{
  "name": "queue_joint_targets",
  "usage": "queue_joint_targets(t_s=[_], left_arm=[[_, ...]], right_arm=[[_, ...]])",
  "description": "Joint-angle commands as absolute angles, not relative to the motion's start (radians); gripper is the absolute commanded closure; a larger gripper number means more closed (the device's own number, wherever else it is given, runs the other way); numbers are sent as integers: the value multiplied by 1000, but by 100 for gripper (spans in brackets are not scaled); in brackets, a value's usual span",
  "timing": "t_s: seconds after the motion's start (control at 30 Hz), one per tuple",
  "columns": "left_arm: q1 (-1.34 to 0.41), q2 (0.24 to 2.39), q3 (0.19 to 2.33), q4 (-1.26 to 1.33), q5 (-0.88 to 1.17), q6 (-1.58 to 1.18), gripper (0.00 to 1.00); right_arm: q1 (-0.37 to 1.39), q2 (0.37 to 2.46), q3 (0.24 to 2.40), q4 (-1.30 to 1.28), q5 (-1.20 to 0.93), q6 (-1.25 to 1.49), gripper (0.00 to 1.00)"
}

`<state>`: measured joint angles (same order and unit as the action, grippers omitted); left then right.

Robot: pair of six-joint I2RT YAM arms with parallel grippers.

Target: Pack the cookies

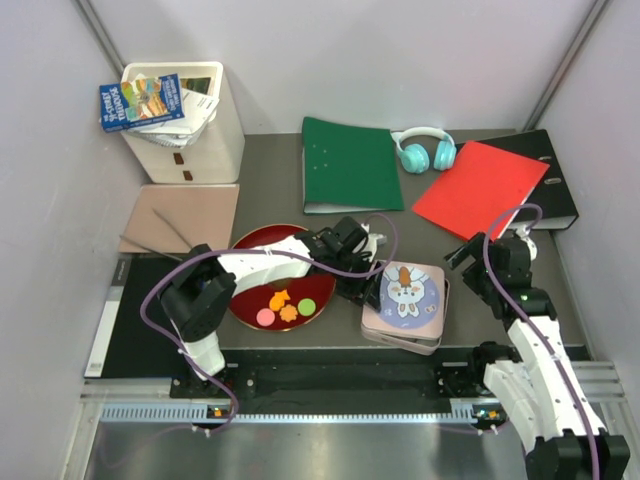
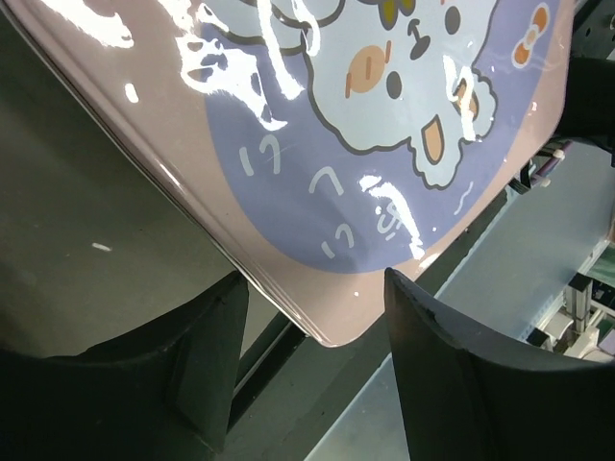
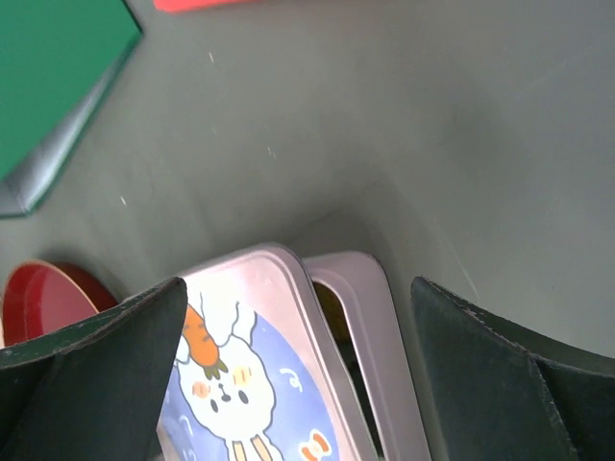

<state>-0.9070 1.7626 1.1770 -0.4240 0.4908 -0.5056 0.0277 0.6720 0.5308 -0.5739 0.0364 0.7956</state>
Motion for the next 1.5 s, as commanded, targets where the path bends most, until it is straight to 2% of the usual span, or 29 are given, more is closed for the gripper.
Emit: queue_joint_targets(t_s=[0.0, 0.2, 0.5, 0.7, 1.07, 1.2, 1.3, 1.47], left_arm=[[-913, 1727, 1227, -446, 526, -453, 35], [-913, 1736, 1238, -449, 520, -451, 31], [-919, 1753, 1250, -454, 538, -442, 31], [-919, 1753, 1255, -474, 511, -443, 29], [-917, 1753, 1290, -526, 434, -437, 22], [-917, 1753, 1298, -535, 431, -434, 22], [-916, 1753, 1299, -535, 428, -434, 22], [-916, 1761, 1296, -532, 426, -437, 22]], right_arm=[[23, 733, 545, -589, -89, 764, 1], [23, 735, 483, -518, -230, 764, 1], [23, 758, 440, -558, -247, 713, 2], [23, 736, 428, -584, -236, 733, 16], [26, 719, 445, -640, -238, 784, 30], [28, 719, 459, -661, -226, 811, 47], [28, 721, 460, -663, -219, 824, 53], [26, 723, 453, -657, -219, 835, 57]])
